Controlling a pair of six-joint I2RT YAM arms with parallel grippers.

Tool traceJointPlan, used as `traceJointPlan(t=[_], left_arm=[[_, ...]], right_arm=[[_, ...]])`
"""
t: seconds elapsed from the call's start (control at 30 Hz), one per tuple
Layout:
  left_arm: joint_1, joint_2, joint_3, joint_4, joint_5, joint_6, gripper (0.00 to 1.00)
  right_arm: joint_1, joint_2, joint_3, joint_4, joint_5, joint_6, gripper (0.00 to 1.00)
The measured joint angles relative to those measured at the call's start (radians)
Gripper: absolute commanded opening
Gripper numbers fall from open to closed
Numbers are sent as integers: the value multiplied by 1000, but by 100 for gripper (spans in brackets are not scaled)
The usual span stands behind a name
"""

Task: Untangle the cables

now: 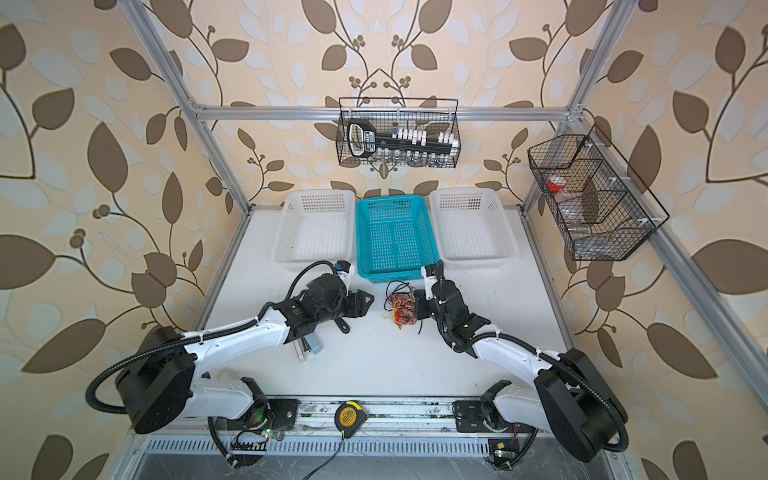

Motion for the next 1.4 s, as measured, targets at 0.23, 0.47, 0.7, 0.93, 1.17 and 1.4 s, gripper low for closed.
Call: traceJointPlan(t=[0.23,0.47,0.7,0.93,1.17,1.4], left_arm=[[0,105,19,76,33,-8,66],[0,134,25,91,53,-10,67],[-5,139,27,101,56,-10,67],[-42,139,43,86,73,23,66],[-151,138,123,20,53,148,63],[-163,139,137,-27,45,211,62]], right_arm=[[7,34,9,-9,-14,-22,14],[11,13,28,-52,-63,-45,37],[15,-90,47,-112,-90,-68,43],[33,-128,69,-182,-90,-81,44],[0,-126,69,-240,-46,-32,44],[-19,-125,72,-286,-39,-16,43]])
